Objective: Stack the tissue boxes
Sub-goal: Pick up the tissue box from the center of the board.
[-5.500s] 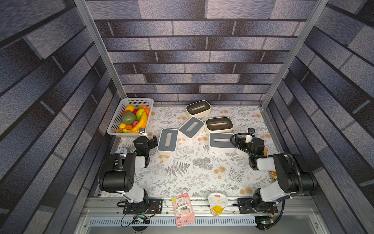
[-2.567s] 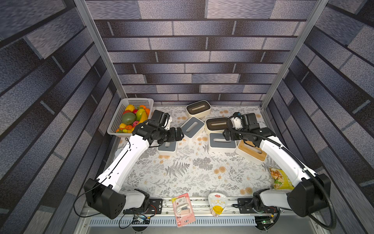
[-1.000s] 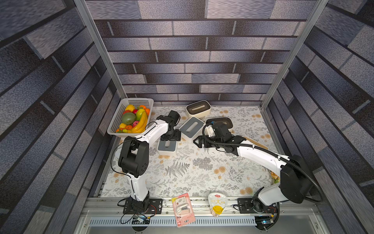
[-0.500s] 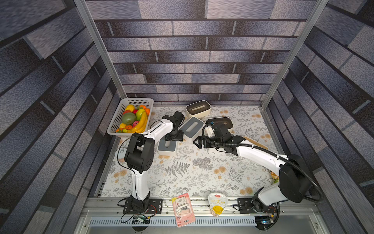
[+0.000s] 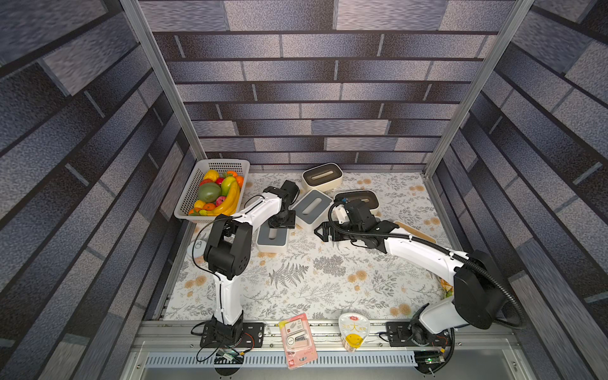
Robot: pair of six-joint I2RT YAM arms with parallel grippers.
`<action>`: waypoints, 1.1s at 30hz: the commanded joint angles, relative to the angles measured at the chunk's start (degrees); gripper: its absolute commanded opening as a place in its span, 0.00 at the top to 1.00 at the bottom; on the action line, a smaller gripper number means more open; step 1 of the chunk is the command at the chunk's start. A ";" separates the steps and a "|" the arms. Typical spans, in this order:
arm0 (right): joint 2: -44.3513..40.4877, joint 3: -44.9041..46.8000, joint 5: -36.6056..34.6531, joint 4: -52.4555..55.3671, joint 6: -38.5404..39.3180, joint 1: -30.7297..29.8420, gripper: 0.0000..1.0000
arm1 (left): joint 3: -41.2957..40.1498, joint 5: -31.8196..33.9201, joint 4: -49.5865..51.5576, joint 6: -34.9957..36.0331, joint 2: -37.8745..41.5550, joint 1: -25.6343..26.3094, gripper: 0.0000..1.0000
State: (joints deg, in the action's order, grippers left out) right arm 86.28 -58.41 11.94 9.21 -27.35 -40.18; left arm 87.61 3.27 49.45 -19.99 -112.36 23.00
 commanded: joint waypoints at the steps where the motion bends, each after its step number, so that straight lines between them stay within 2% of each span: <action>1: 0.45 0.19 0.42 1.40 0.85 -0.42 0.00 | 1.77 0.33 2.05 -1.01 -0.48 -0.06 0.42; 15: 1.91 -1.88 1.96 1.16 0.59 -0.38 0.00 | -1.94 0.91 1.17 -2.17 5.56 -1.40 0.57; 23: -0.29 0.72 1.94 -0.55 -1.90 -0.42 0.00 | -2.45 0.77 3.55 -0.22 10.82 -2.18 0.58; 33: -4.69 3.49 1.31 -0.60 -2.84 -0.04 0.00 | -2.77 -0.90 7.04 6.27 14.75 -1.97 0.59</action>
State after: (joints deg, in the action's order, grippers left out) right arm 84.49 -56.36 13.43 9.13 -28.73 -40.18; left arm 84.55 2.85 53.23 -17.45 -100.53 20.91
